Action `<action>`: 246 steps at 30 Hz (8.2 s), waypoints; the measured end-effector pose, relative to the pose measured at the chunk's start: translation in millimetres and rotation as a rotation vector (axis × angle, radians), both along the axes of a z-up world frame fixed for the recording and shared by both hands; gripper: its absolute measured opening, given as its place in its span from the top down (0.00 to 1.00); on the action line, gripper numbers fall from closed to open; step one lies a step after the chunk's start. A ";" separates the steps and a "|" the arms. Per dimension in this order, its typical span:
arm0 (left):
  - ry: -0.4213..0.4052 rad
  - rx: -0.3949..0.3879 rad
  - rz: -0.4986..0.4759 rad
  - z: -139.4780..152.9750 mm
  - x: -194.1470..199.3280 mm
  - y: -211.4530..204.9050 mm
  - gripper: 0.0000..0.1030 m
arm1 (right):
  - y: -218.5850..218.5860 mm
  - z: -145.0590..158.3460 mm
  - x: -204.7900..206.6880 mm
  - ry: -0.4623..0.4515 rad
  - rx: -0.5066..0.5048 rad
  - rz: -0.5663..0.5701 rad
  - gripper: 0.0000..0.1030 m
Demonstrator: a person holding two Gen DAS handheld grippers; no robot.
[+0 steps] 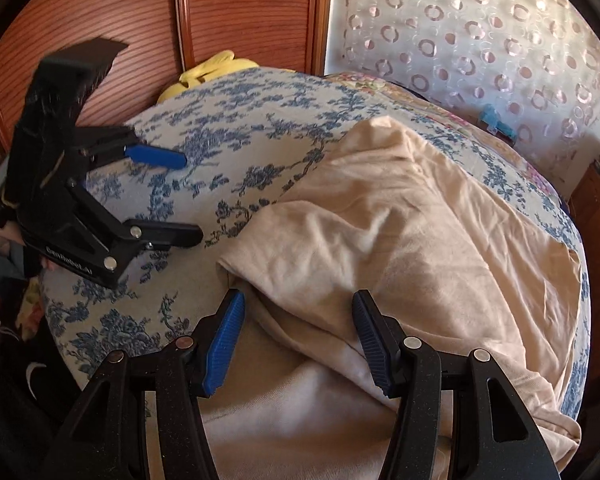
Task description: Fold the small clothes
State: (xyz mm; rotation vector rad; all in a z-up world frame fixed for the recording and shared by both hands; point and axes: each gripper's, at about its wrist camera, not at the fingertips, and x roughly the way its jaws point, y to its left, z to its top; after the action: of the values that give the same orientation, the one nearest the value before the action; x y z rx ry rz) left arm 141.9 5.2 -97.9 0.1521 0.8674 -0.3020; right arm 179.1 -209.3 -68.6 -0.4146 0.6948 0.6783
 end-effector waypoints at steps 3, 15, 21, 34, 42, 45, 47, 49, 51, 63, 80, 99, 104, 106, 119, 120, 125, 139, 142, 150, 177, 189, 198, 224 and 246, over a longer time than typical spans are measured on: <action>0.001 0.004 0.005 -1.0 0.9 -1.2 0.10 | 1.3 -2.9 -1.9 -0.013 -0.028 0.012 0.44; 0.001 0.004 0.005 -0.9 0.5 -1.5 0.09 | -4.5 1.3 1.2 -0.026 -0.006 0.003 0.91; 0.002 0.005 0.008 -1.0 0.0 -1.7 0.08 | -33.4 26.4 8.4 0.026 0.173 -0.006 0.92; 0.000 -0.047 0.001 14.4 5.4 -8.3 0.03 | -96.2 77.5 53.3 -0.087 0.177 -0.237 0.94; -0.060 -0.152 -0.031 47.4 16.7 -35.3 0.03 | -138.0 78.6 100.1 -0.054 0.131 -0.498 0.94; -0.054 -0.155 -0.057 49.6 25.2 -54.0 0.03 | -133.7 72.3 112.4 -0.061 0.079 -0.543 0.94; -0.053 -0.152 -0.073 51.3 28.0 -67.2 0.03 | -130.3 70.0 118.4 -0.066 0.056 -0.561 0.94; -0.052 -0.145 -0.091 51.5 29.4 -80.1 0.03 | -125.9 66.0 125.8 -0.063 0.030 -0.586 0.94; -0.049 -0.140 -0.108 51.3 28.9 -90.1 0.03 | -116.5 63.9 134.7 -0.068 0.011 -0.601 0.92; -0.044 -0.121 -0.158 44.8 10.7 -116.1 0.03 | -126.5 66.9 9.4 -0.070 0.159 -0.393 0.58; -0.045 -0.115 -0.172 43.4 -4.0 -125.5 0.03 | -108.3 14.7 -19.7 -0.010 0.052 -0.309 0.57; 0.021 -0.078 -0.281 23.8 -59.3 -127.2 0.03 | -199.0 17.8 -120.3 -0.065 0.112 -0.426 0.98; 0.041 -0.061 -0.277 15.9 -73.5 -122.8 0.03 | -213.5 10.2 -124.9 -0.042 0.182 -0.477 0.98; 0.053 -0.067 -0.266 13.4 -76.8 -119.7 0.03 | -210.5 11.7 -126.0 -0.044 0.195 -0.488 0.98; 0.072 -0.110 -0.254 11.6 -90.1 -114.1 0.03 | -193.7 -13.2 -114.5 0.064 0.229 -0.514 0.59; 0.074 -0.115 -0.255 11.7 -91.5 -114.0 0.03 | -193.3 -12.4 -113.9 0.063 0.230 -0.511 0.61; 0.087 -0.137 -0.245 11.5 -97.7 -111.6 0.03 | -192.5 9.1 -124.2 0.027 0.236 -0.436 0.97; 0.079 -0.147 -0.255 19.3 -107.7 -111.9 0.03 | -216.1 -2.7 -124.9 0.093 0.172 -0.502 0.97; 0.077 -0.169 -0.284 23.5 -112.4 -117.1 0.11 | -214.5 0.9 -124.9 0.073 0.196 -0.501 0.97; 0.140 -0.121 -0.329 9.1 -124.5 -139.7 0.23 | -205.2 -2.8 -133.8 0.051 0.212 -0.501 0.97; 0.183 -0.244 -0.425 31.4 -142.5 -120.3 0.97 | -211.7 2.5 -133.6 0.051 0.173 -0.460 0.97; 0.193 -0.223 -0.361 32.3 -142.7 -100.3 0.94 | -210.7 -1.1 -133.8 0.106 0.119 -0.469 0.97; 0.168 -0.229 -0.308 29.4 -121.3 -103.6 0.54 | -203.7 -12.8 -119.6 0.075 0.186 -0.497 0.62; 0.156 -0.098 -0.376 13.1 -127.4 -144.6 0.92 | -190.3 -6.1 -127.4 0.066 0.239 -0.363 0.91; -0.064 -0.290 -0.221 100.8 55.3 -83.3 0.97 | -165.0 76.7 39.8 -0.056 0.314 -0.353 0.91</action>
State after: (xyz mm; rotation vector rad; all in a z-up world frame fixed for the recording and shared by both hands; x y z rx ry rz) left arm 197.2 -78.2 2.9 -0.0132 0.7355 -0.6221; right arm 218.9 -374.2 8.1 -0.0178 0.5773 0.4285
